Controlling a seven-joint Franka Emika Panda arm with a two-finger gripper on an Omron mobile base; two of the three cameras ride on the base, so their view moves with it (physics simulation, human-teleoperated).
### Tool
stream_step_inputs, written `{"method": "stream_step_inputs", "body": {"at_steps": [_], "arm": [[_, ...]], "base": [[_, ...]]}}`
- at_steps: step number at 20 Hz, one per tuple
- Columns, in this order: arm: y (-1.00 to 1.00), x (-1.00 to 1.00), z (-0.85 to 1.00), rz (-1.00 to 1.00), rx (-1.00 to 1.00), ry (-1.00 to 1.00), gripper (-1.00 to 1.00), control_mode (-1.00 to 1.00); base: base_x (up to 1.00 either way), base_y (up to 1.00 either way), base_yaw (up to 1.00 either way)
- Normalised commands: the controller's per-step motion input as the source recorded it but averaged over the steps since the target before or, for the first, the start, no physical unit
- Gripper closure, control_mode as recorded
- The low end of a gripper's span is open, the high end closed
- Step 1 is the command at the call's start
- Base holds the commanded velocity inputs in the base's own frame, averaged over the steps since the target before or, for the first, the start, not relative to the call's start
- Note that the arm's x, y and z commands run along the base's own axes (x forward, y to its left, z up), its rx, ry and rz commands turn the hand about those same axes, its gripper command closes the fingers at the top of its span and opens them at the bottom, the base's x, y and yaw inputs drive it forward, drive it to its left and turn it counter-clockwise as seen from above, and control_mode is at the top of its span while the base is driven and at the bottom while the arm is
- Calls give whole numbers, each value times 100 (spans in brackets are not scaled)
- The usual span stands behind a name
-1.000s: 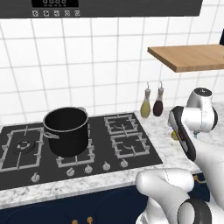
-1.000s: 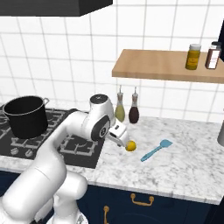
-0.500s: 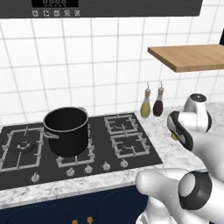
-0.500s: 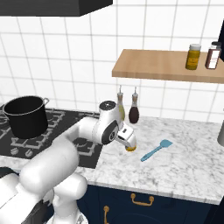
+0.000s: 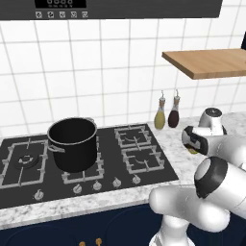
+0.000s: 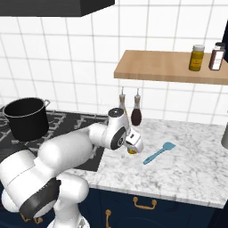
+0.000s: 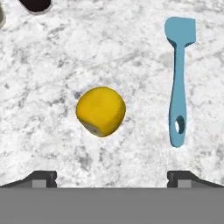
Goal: Put the lemon and tomato in the pot. Retrieve the spatula and lightly stir the vegetables in the pot.
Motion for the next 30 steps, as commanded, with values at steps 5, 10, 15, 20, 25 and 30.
{"method": "stream_step_inputs", "body": {"at_steps": [5,10,15,20,25,30], "arm": [[-10,45,-23,0,0,5,-100,-100],[-15,41,-24,0,0,6,-100,-100],[-15,16,-32,0,0,5,-100,-100],[-7,7,-34,0,0,6,-100,-100],[-1,9,-22,0,0,5,100,-100],[2,-52,11,0,0,-6,100,-100]], "base": [[0,0,0],[0,0,0],[0,0,0],[0,0,0],[0,0,0],[0,0,0]]}}
